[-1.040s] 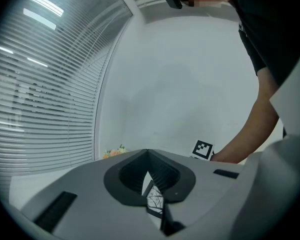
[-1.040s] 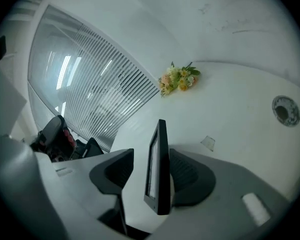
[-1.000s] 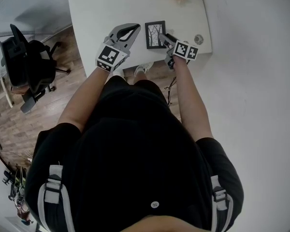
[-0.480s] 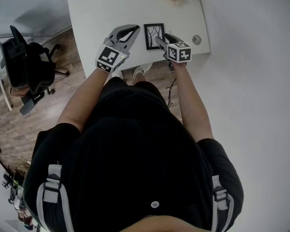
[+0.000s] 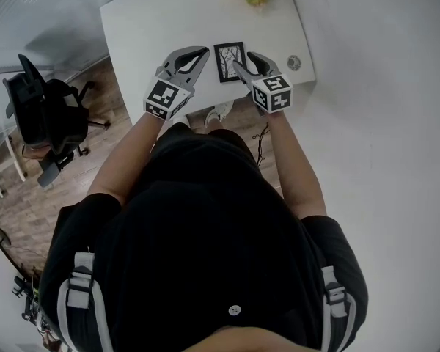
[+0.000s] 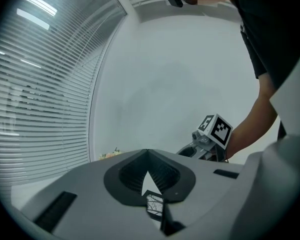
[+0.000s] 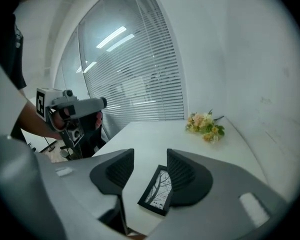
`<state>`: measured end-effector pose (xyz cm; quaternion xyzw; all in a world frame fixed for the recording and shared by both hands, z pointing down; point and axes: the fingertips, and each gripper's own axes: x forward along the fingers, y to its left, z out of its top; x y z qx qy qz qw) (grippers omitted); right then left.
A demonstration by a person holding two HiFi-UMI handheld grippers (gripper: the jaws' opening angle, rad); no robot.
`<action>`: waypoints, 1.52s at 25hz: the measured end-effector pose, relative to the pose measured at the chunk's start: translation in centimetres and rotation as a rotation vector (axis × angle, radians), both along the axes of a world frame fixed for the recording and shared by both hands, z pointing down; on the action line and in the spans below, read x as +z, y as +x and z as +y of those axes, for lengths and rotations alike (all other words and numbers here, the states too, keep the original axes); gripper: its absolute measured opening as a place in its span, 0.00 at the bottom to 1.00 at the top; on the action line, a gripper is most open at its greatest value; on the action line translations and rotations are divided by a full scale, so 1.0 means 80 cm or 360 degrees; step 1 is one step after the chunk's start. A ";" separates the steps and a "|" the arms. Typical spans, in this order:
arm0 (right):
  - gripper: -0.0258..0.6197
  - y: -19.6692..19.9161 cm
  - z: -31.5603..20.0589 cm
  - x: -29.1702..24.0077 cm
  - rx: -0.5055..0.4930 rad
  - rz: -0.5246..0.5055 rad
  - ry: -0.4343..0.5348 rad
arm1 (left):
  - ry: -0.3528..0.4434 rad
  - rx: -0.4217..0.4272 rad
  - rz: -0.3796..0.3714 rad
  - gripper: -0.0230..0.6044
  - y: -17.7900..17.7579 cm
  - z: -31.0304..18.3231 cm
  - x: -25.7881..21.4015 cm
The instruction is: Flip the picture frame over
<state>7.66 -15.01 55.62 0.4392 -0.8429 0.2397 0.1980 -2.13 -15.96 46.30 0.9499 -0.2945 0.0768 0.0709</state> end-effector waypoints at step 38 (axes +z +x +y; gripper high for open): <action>0.05 0.009 0.055 -0.260 0.0099 -0.0191 0.0845 | 0.0186 0.0201 0.0131 0.05 0.050 0.048 -0.138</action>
